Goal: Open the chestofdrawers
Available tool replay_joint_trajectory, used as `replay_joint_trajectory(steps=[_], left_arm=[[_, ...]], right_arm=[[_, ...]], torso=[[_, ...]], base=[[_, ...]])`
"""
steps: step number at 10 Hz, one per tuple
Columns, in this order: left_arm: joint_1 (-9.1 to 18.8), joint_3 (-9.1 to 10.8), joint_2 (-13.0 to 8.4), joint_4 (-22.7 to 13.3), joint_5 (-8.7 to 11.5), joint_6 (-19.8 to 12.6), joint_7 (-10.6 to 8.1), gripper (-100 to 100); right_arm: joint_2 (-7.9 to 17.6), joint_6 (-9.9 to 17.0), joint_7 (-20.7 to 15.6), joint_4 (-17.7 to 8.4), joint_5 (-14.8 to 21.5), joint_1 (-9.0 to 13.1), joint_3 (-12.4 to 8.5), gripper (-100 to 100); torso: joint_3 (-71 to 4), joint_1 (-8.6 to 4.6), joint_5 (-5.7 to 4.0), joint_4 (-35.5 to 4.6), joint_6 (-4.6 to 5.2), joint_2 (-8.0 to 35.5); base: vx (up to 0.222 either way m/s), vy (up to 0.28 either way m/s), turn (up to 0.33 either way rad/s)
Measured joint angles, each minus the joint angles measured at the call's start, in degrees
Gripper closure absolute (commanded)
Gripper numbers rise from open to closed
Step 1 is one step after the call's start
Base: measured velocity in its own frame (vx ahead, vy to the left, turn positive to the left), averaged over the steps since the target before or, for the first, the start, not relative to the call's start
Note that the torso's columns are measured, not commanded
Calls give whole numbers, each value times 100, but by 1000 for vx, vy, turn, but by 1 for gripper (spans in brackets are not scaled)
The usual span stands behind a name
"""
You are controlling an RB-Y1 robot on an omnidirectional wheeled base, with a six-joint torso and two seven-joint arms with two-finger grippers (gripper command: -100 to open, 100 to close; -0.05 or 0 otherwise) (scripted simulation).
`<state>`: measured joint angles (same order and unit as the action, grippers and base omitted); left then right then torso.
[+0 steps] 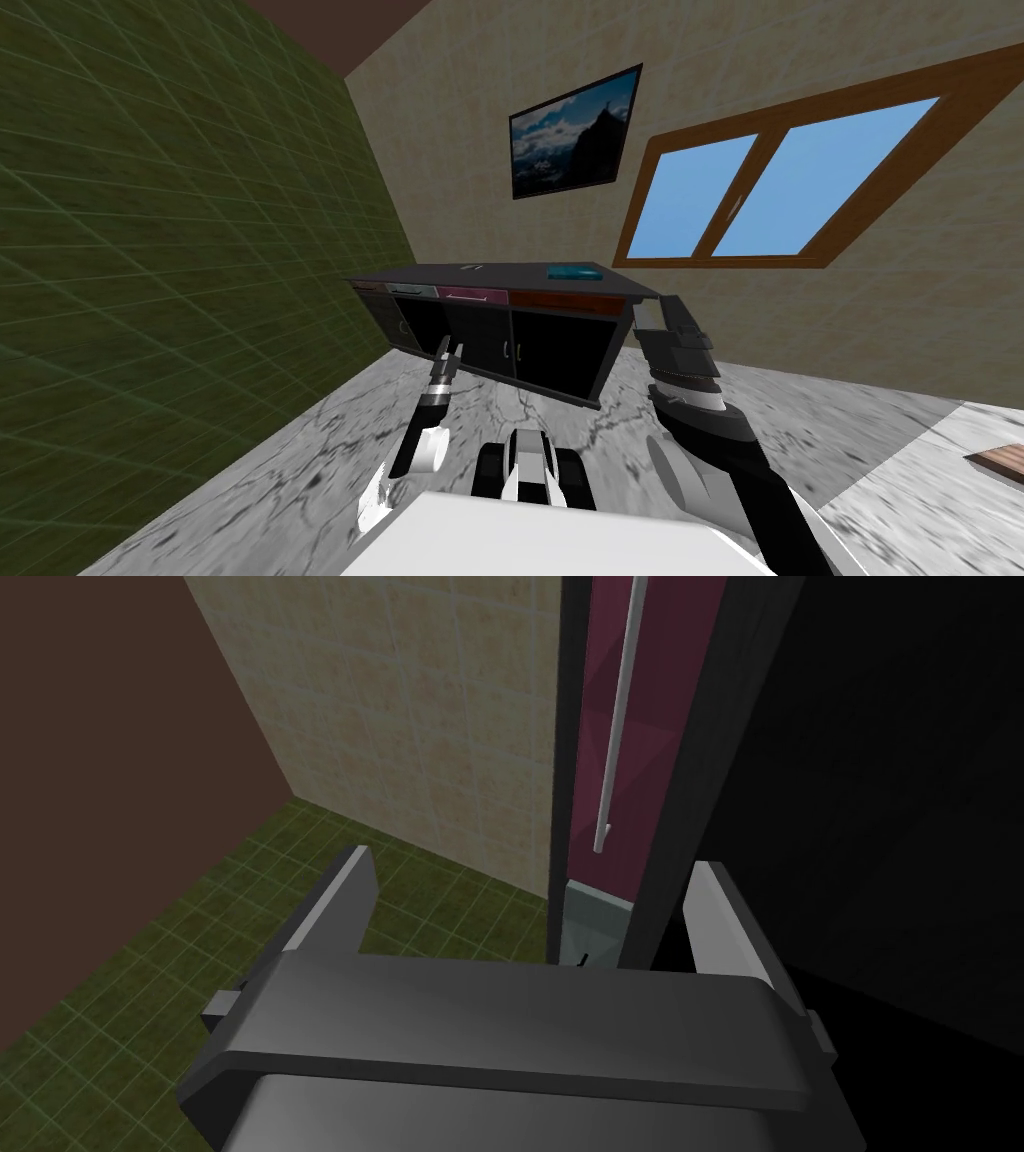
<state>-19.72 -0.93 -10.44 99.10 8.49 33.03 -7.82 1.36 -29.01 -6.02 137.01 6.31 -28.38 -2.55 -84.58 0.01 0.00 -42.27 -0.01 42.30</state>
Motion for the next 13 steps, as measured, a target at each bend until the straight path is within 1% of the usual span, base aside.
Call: replay_joint_trajectory(steps=[4,5,8,9,13], left_arm=[[63,14,6,-540,229,82,-83,-100],[132,16,21,-757,299,127,-103,-100],[191,31,40,-1100,459,119,-152,-100],[219,22,61,-1287,525,180,-170,-100],[370,38,108,-1931,756,253,-236,-100]], right_arm=[[0,0,0,0,0,0,0,0],[0,0,0,0,0,0,0,0],[0,0,0,0,0,0,0,0],[0,0,0,0,0,0,0,0],[0,0,0,0,0,0,0,0]], torso=[[2,2,1,-2,1,1],[-4,-1,1,1,3,-10],[2,-1,0,-2,1,2],[1,-3,0,-1,2,-2],[1,-1,0,-1,3,-2]], base=[[56,-34,-70],[61,-27,-42],[65,-36,-72],[66,-29,-56],[63,-31,-67]])
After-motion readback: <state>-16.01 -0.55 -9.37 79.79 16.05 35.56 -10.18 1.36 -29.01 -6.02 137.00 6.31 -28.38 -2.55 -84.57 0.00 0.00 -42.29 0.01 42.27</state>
